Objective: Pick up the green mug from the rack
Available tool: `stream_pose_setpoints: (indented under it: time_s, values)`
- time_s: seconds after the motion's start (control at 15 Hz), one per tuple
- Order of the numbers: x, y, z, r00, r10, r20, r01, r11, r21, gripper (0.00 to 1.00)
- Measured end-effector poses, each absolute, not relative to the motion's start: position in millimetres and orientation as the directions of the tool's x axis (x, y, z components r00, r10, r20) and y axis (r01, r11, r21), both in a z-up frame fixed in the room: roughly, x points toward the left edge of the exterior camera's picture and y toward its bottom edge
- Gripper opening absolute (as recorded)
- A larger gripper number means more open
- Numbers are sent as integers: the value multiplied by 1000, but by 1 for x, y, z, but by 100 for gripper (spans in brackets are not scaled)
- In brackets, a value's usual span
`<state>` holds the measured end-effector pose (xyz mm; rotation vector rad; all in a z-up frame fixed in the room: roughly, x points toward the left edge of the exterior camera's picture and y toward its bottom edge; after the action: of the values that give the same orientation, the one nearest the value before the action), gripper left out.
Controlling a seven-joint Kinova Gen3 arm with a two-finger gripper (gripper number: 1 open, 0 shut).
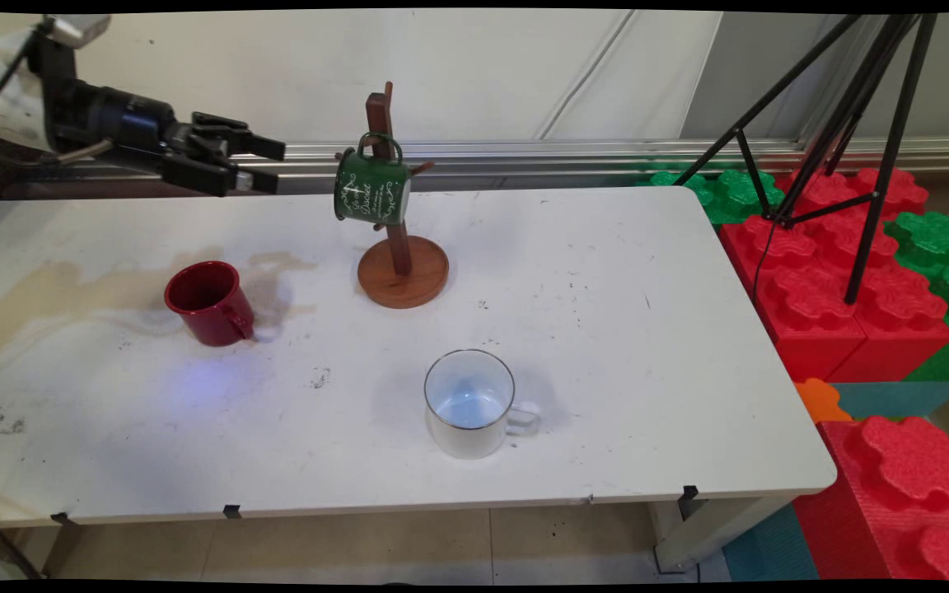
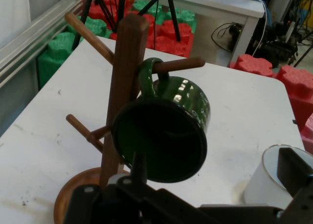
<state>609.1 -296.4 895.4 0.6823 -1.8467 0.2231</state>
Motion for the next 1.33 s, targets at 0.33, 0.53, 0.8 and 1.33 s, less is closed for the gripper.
stream_pose_setpoints:
  time_s: [0.33, 0.53, 0.8, 1.33]
  values:
    - [596, -310, 882, -236, -347, 908, -545, 821, 172, 100]
    - [585, -320, 872, -238, -342, 909, -535, 827, 171, 100]
    - [571, -332, 862, -234, -335, 913, -520, 837, 174, 100]
    - [554, -350, 850, -227, -322, 919, -501, 848, 174, 100]
